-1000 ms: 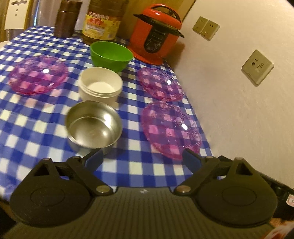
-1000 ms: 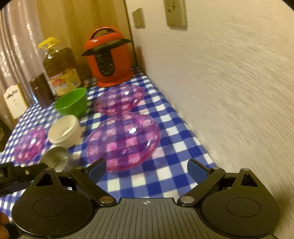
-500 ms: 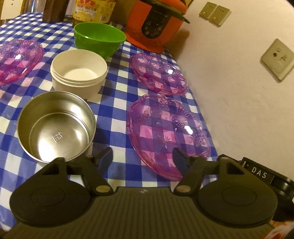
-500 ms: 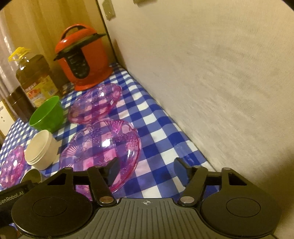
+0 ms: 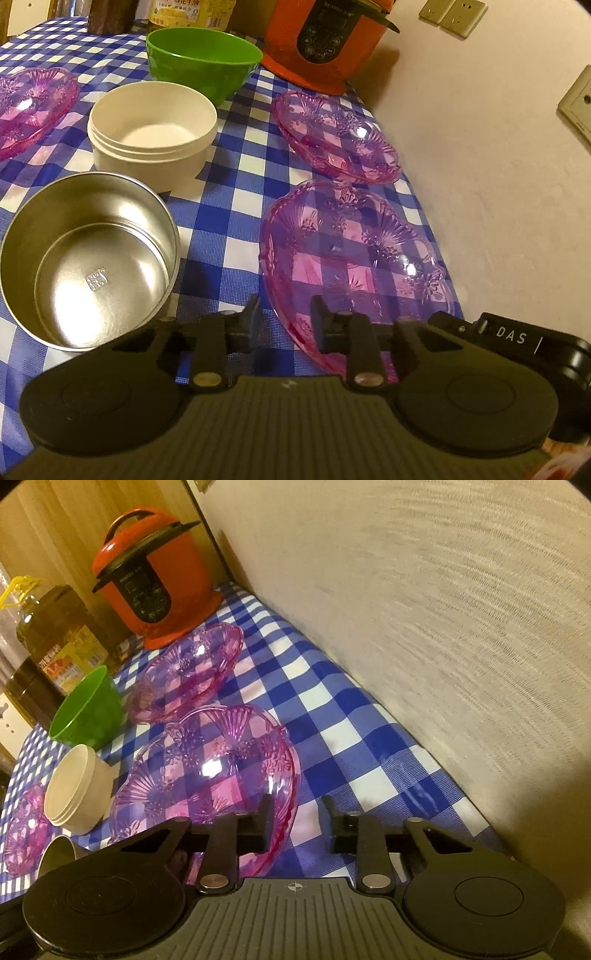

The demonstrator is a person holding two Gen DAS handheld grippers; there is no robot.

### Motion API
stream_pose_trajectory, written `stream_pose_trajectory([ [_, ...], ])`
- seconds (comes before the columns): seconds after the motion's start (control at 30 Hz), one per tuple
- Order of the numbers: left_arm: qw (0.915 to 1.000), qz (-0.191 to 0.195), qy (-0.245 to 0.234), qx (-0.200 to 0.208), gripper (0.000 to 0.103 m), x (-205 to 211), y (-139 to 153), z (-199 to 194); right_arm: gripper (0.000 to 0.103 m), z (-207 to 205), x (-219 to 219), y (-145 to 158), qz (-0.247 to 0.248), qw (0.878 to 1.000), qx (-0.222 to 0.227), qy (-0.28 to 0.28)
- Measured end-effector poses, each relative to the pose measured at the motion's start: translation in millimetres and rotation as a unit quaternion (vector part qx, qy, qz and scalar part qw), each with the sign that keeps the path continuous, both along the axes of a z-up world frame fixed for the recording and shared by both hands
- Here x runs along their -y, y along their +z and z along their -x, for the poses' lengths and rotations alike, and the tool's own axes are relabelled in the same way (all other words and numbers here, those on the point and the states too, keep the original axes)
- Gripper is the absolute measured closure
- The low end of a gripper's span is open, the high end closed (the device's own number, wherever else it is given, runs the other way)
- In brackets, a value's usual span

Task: Organize plates and bowls
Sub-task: 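Move both grippers to the large pink glass plate and grip its rim, then lift the pink plate on edge with both grippers toward the other pink plate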

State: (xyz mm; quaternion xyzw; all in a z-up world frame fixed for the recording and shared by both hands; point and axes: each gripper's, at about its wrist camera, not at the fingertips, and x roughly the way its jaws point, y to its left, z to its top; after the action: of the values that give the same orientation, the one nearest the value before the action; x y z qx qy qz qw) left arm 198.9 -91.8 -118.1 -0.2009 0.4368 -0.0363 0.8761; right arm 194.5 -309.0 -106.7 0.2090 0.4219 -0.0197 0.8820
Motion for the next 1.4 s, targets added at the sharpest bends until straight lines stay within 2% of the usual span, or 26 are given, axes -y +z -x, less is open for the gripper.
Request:
stream_pose_trajectory([
  [0.1, 1.0, -0.002, -0.002, -0.002, 0.089, 0.7, -2.3, -0.7, 0.082, -0.6, -1.5, -1.3, 0.002, 1.0, -0.002, 0.001],
  [0.3, 0.9999, -0.006, -0.007, 0.004, 0.09, 2.4, -1.8, -0.2, 0.093, -0.3, -6.0, -1.6, 0.009, 1.0, -0.003, 0.007],
  [0.63, 0.9997, -0.004, -0.019, 0.013, 0.09, 2.6, 8.5, 2.3, 0.093, 7.2, -6.1, 7.1, 0.019, 1.0, 0.008, 0.006],
  [1.0, 0.9985, -0.005, -0.032, 0.044, 0.09, 0.5, 45.8, 3.7, 0.093, 17.1, -8.7, 42.6, 0.021, 0.999, 0.046, 0.0],
  [1.2, 0.9977, -0.005, -0.037, 0.057, 0.09, -3.2, 62.7, -15.6, 0.093, 3.9, -13.6, 61.8, 0.024, 0.997, 0.068, -0.003],
  [1.4, 0.9966, -0.003, -0.045, 0.069, 0.09, -11.9, 75.6, -56.4, 0.093, -31.6, -18.7, 73.5, 0.025, 0.996, 0.08, -0.008],
])
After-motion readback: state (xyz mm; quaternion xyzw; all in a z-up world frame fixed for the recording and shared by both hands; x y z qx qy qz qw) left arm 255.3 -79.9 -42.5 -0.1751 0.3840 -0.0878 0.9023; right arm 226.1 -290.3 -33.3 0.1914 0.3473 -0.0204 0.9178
